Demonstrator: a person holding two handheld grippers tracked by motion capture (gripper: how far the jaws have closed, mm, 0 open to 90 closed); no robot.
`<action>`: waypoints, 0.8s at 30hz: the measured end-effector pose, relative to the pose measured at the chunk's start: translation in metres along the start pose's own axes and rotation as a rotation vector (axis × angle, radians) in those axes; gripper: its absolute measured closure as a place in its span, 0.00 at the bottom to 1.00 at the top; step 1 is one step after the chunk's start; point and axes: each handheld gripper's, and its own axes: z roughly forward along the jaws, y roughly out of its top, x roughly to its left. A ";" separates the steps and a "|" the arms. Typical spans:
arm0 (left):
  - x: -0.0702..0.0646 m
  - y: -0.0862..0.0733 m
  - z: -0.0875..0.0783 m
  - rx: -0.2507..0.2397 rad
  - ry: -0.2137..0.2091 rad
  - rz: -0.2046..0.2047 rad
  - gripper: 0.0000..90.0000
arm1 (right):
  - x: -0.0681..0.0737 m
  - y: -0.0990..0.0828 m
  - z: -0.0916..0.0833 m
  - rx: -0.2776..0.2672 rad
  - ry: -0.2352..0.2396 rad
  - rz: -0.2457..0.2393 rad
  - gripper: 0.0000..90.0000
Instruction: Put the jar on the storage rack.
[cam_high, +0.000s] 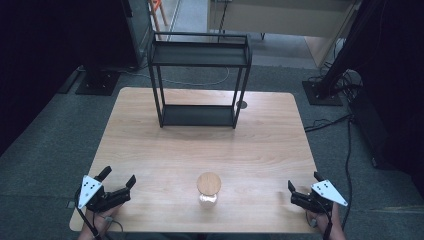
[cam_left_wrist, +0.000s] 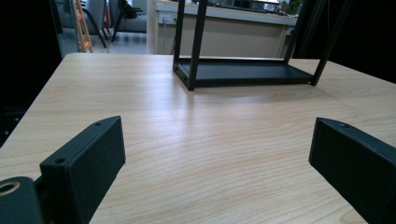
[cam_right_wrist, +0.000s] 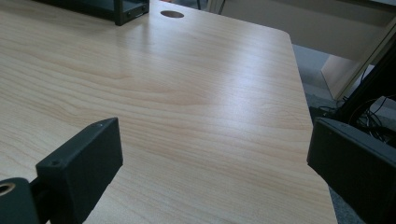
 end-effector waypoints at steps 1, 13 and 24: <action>0.000 0.000 0.000 -0.002 -0.001 -0.005 0.04 | 0.000 0.000 0.000 0.000 0.000 0.000 0.03; 0.007 0.001 -0.003 -0.024 -0.017 -0.081 0.04 | 0.000 0.000 0.000 -0.002 -0.001 -0.002 0.03; -0.002 0.006 -0.002 -0.048 -0.082 -0.052 0.05 | 0.000 0.000 0.000 0.000 -0.002 0.000 0.03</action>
